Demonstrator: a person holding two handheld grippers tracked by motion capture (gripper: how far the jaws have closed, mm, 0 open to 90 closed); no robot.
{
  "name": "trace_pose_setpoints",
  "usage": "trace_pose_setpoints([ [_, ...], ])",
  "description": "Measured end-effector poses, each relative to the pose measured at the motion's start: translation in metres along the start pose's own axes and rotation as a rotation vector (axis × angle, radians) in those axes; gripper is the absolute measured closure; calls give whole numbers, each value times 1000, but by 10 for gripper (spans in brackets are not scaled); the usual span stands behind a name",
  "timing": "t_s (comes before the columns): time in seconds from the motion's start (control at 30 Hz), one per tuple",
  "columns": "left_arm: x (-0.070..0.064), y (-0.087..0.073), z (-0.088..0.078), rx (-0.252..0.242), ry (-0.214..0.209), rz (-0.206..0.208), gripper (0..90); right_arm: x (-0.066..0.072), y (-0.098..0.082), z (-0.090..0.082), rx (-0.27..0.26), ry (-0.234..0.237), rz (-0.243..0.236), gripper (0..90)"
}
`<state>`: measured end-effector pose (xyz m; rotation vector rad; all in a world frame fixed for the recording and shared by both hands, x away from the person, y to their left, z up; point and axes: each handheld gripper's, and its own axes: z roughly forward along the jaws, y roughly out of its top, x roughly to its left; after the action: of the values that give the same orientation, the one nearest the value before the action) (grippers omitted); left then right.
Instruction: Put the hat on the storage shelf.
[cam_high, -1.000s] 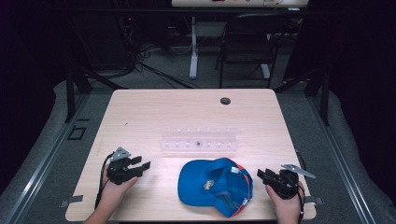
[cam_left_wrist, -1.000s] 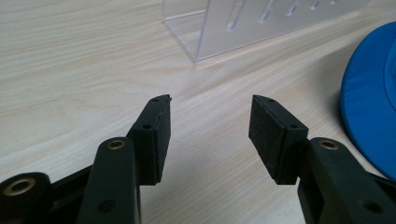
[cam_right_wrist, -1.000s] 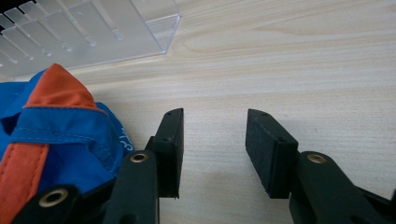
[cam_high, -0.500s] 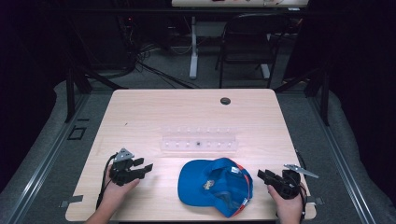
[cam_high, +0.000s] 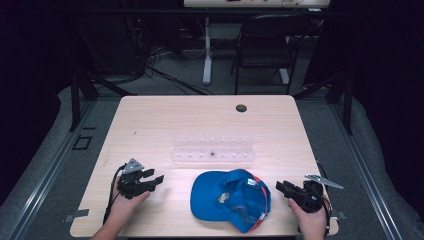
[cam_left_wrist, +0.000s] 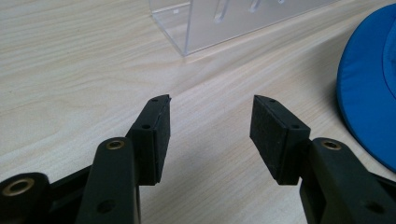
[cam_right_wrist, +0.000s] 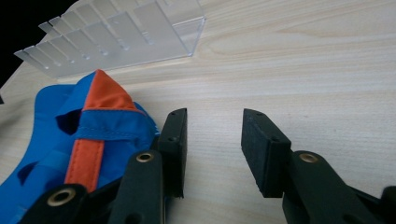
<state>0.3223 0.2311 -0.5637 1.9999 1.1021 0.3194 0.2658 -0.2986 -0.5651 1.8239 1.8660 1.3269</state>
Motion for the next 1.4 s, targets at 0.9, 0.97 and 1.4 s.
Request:
trace_pose_setpoints([
  [0.9,-2,0,0,0,-2,6,485,23,32,-12,204,45,-7,601],
  [0.97,-2,0,0,1,-1,9,485,24,34,-13,212,60,4,599],
  [1.4,-3,0,0,7,-6,17,485,27,43,-21,274,69,4,585],
])
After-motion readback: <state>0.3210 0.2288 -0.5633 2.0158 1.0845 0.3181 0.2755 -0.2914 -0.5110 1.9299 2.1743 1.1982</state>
